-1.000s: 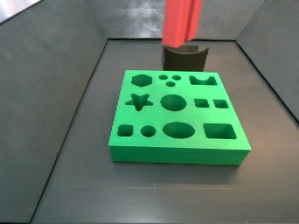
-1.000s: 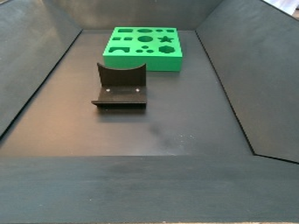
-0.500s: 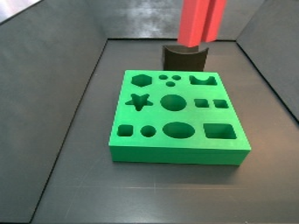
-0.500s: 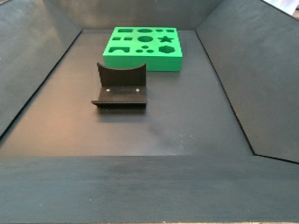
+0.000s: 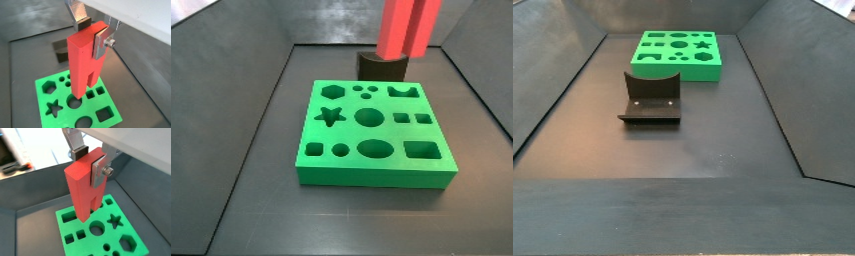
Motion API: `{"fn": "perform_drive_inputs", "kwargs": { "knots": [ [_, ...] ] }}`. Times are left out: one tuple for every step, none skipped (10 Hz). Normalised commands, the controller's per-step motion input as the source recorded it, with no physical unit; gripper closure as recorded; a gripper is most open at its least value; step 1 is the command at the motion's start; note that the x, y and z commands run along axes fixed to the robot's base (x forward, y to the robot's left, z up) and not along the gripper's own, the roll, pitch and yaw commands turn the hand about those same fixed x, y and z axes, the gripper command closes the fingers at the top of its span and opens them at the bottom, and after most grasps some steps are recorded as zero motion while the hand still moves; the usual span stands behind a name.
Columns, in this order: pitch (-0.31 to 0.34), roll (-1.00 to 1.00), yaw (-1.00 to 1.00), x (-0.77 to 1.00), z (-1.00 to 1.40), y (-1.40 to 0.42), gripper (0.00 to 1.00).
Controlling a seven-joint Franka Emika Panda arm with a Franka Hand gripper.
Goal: Pick up the double-square object. Move up. Move to above the board. Insert the double-square object.
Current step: Insert the double-square object.
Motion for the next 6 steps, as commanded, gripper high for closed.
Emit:
{"fn": "perform_drive_inputs", "kwargs": {
  "knots": [
    [-0.09,0.0,-1.0,0.1,-0.18,0.02,1.0],
    [-0.09,0.01,-1.0,0.13,-0.2,0.01,1.0],
    [-0.096,0.06,-0.86,0.31,-0.29,0.0,1.0],
    [-0.101,0.17,-0.67,0.52,-0.5,0.0,1.0],
    [-0.094,0.26,-0.58,0.62,-0.67,0.0,1.0],
    [-0.084,0.27,-0.57,0.63,-0.69,0.0,1.0]
  ]
}}
